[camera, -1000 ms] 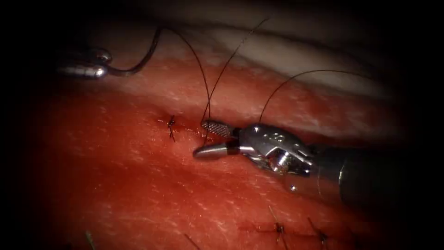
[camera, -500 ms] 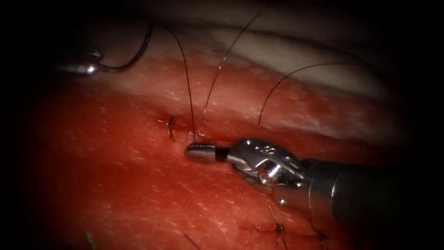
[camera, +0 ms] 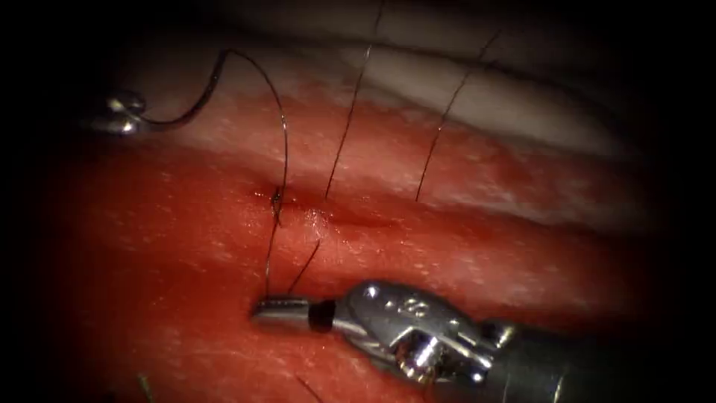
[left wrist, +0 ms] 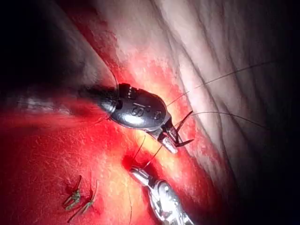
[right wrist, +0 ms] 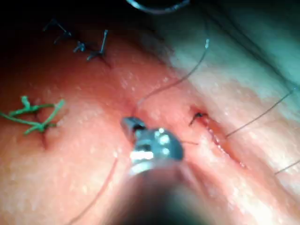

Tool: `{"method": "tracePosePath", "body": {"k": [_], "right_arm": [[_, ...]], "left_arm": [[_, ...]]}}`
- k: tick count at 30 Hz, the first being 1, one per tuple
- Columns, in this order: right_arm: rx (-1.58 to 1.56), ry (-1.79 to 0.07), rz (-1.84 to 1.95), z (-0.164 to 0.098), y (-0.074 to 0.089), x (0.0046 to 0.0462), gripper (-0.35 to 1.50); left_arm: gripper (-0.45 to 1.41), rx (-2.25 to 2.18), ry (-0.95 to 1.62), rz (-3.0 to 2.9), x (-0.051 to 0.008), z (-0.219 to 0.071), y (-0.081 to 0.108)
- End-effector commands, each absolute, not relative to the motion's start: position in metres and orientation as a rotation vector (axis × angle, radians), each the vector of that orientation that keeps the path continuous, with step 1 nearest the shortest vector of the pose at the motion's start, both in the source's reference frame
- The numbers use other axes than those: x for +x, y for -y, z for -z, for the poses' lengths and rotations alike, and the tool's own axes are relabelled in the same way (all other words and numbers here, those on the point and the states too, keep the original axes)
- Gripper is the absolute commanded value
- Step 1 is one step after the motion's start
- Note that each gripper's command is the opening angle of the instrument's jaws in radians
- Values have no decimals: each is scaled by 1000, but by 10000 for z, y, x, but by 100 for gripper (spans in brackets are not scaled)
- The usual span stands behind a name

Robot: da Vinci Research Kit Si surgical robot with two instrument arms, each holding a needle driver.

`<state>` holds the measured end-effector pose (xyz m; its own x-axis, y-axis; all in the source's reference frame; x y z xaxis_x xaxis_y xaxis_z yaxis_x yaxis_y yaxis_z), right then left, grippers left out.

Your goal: Wound Closure

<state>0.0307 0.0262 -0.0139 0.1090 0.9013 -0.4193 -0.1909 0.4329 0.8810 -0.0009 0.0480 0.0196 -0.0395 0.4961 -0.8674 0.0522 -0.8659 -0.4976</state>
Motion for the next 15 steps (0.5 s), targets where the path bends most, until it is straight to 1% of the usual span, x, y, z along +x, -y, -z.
{"method": "tracePosePath", "body": {"k": [1,3,5,6,8,11,15], "right_arm": [[754,-1206,-901,160,-259,324,-35],[735,-1219,-878,170,-261,327,-35],[694,-1264,-843,172,-270,327,76],[620,-1302,-777,168,-278,325,106],[473,-1330,-640,156,-288,318,116],[438,-1326,-619,145,-299,303,118],[347,-1315,-558,124,-312,269,120]], "left_arm": [[-35,-1911,573,-1977,-8,-202,-478],[-35,-1897,562,-1980,-3,-204,-481],[-35,-1869,544,-1992,4,-207,-484],[-35,-1841,529,-2006,11,-210,-486],[-35,-1806,509,-2019,25,-216,-492],[-35,-1777,492,-2024,43,-222,-499],[-35,-1731,464,-2033,74,-226,-513]]}}
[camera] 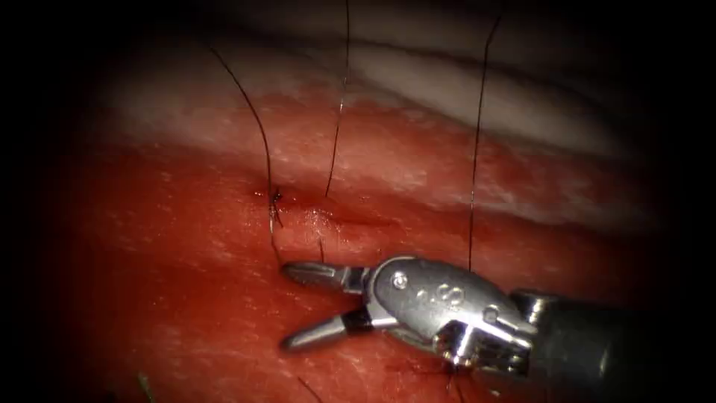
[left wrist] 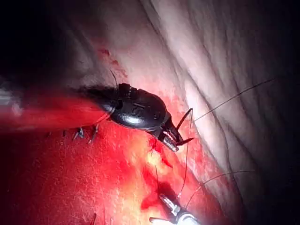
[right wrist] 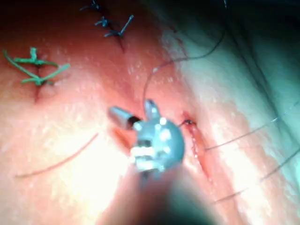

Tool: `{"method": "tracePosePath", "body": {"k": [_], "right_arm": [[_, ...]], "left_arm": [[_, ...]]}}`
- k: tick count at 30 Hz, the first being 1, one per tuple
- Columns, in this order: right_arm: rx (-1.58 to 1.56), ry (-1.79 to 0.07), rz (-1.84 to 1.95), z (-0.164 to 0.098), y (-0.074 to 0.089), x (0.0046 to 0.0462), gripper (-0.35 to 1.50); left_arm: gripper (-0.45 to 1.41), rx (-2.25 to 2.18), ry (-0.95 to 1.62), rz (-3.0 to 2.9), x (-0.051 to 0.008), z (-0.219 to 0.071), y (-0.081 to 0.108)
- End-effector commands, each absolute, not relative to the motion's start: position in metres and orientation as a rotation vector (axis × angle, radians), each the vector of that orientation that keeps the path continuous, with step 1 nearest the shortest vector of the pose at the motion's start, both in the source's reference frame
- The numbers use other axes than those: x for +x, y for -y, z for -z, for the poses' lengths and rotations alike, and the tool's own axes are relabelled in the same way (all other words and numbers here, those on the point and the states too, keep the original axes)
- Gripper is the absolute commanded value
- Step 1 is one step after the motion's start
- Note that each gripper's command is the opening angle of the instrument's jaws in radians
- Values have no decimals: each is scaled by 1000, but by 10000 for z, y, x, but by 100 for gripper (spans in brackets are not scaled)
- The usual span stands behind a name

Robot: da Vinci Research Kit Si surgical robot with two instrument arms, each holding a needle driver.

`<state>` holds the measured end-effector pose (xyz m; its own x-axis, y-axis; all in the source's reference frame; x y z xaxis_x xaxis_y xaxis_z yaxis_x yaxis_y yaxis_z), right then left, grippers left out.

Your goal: Wound Closure

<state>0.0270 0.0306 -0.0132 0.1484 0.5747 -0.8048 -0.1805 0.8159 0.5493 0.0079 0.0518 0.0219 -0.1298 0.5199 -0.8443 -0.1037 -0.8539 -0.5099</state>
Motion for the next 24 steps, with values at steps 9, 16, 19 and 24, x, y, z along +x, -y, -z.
{"method": "tracePosePath", "body": {"k": [9,16,19,24], "right_arm": [[266,-1281,-586,84,-318,262,120],[237,-1248,-604,46,-320,288,115],[260,-1226,-606,42,-316,278,108],[286,-1230,-609,50,-309,259,103]], "left_arm": [[-35,-1699,437,-2039,82,-228,-517],[-35,-1704,435,-2042,80,-235,-516],[-35,-1704,436,-2042,82,-236,-517],[-35,-1702,438,-2046,85,-239,-519]]}}
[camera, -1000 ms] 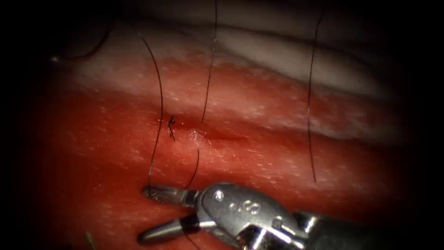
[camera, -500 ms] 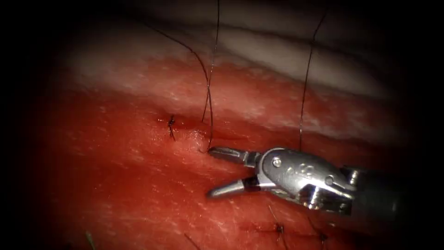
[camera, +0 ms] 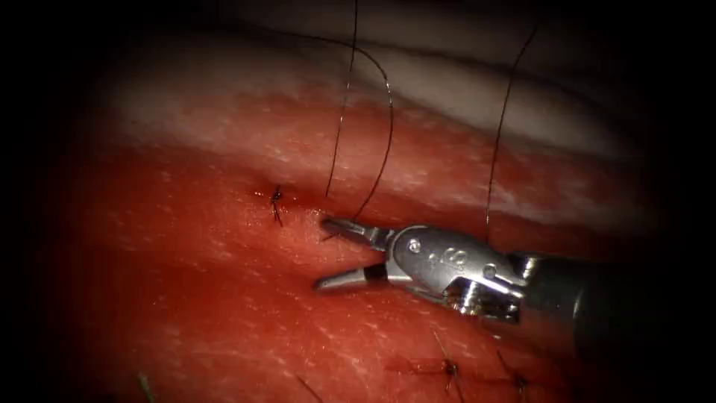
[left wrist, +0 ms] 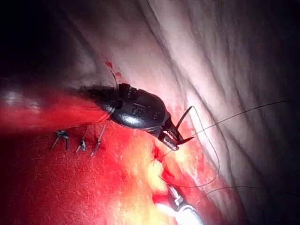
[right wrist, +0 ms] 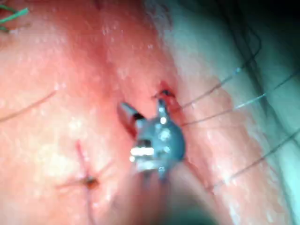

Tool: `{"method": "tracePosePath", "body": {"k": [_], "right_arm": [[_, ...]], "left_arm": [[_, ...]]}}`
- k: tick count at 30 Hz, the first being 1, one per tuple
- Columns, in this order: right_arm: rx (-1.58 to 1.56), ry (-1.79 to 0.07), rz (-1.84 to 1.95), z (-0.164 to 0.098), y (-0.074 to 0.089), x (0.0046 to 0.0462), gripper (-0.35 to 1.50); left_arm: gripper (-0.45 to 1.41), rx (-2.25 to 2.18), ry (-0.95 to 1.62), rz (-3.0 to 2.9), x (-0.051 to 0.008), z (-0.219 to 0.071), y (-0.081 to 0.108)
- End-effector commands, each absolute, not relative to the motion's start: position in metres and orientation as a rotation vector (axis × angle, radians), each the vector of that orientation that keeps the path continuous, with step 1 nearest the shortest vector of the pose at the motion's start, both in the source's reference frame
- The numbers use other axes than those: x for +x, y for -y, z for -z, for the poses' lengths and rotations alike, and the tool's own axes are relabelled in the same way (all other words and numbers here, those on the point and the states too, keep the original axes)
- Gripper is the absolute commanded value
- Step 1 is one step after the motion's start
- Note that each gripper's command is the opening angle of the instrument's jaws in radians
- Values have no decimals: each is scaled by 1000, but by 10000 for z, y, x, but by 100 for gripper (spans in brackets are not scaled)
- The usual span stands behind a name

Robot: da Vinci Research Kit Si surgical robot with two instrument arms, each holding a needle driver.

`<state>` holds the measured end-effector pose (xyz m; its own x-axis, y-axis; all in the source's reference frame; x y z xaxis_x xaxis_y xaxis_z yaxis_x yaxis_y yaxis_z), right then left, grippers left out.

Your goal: Wound Closure

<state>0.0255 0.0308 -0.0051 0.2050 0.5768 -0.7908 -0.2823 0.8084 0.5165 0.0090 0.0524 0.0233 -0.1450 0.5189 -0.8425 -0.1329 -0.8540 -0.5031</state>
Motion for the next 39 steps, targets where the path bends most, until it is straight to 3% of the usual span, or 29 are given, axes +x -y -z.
{"method": "tracePosePath", "body": {"k": [1,6,18,19,20,21,27,39], "right_arm": [[292,-1230,-608,56,-308,254,103],[303,-1229,-617,58,-310,247,101],[291,-1207,-718,27,-318,281,94],[311,-1207,-718,26,-318,282,76],[372,-1191,-718,26,-317,280,-25],[382,-1157,-730,26,-316,278,-35],[381,-1114,-802,36,-313,261,-35],[466,-1186,-791,158,-275,292,-35]], "left_arm": [[-35,-1702,438,-2047,87,-241,-520],[-35,-1705,437,-2042,95,-242,-523],[-35,-1698,431,-2041,89,-238,-520],[-35,-1698,432,-2041,89,-238,-520],[-35,-1698,431,-2041,89,-238,-520],[-35,-1698,431,-2041,89,-238,-520],[-35,-1701,431,-2041,86,-239,-518],[-35,-1768,471,-2043,58,-270,-499]]}}
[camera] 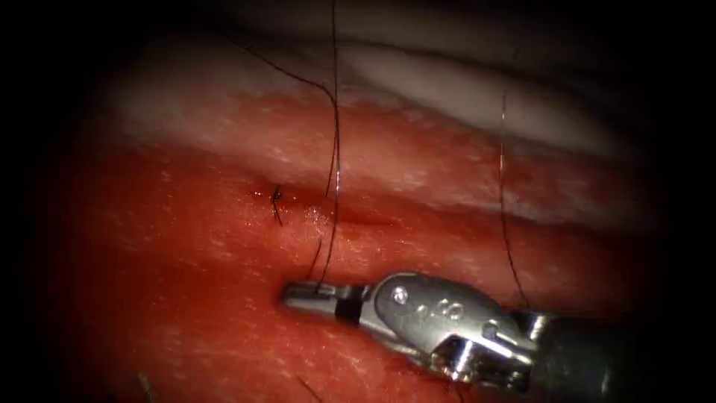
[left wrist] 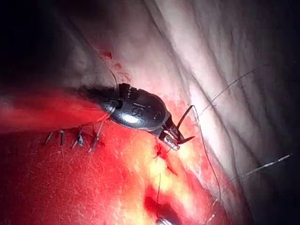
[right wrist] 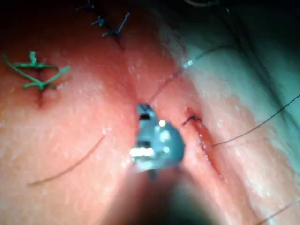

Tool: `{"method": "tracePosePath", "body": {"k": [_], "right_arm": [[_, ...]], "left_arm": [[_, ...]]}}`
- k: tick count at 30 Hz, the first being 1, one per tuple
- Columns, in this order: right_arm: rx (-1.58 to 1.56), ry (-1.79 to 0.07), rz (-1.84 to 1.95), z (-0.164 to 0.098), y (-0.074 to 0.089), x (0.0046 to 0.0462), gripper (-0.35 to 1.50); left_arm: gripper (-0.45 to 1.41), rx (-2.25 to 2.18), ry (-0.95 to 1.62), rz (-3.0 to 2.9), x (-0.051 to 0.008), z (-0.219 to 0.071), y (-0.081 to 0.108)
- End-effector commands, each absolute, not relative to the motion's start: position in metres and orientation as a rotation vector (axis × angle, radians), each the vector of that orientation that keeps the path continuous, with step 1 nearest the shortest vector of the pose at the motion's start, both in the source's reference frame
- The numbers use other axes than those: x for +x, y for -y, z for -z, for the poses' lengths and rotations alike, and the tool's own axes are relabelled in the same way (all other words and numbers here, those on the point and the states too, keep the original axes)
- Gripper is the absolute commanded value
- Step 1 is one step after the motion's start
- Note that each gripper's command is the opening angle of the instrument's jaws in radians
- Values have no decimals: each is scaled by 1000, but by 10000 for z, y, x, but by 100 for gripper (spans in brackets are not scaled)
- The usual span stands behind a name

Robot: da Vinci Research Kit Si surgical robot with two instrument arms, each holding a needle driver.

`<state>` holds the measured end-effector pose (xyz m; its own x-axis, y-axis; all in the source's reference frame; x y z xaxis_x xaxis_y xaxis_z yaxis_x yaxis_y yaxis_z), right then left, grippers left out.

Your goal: Wound Closure

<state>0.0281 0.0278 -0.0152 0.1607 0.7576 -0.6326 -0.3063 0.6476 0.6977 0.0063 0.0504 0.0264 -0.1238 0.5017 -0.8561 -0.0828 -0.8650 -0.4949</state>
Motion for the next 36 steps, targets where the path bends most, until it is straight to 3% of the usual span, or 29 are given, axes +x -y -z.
{"method": "tracePosePath", "body": {"k": [1,8,9,10,14,16,21,27,32,34,35,36], "right_arm": [[477,-1190,-785,171,-267,295,-35],[455,-1227,-690,216,-247,310,-35],[412,-1246,-663,211,-253,306,16],[403,-1250,-663,209,-255,305,42],[304,-1279,-656,178,-282,284,106],[284,-1269,-669,163,-293,274,118],[242,-1254,-676,111,-314,254,118],[217,-1220,-656,68,-315,259,113],[197,-1193,-666,34,-325,274,93],[219,-1187,-659,27,-323,279,74],[268,-1180,-648,24,-318,282,-1],[284,-1172,-649,23,-316,282,-35]], "left_arm": [[-35,-1774,487,-2047,58,-270,-499],[-35,-1790,522,-2048,58,-268,-496],[-35,-1790,527,-2051,59,-267,-496],[-35,-1791,528,-2051,60,-267,-496],[-35,-1798,539,-2050,67,-267,-498],[-35,-1801,545,-2049,71,-267,-500],[-35,-1793,544,-2050,84,-267,-508],[-35,-1779,529,-2051,93,-268,-513],[-35,-1776,523,-2052,90,-269,-512],[-35,-1772,526,-2048,89,-269,-512],[-35,-1772,525,-2048,88,-270,-511],[-35,-1772,524,-2049,87,-270,-511]]}}
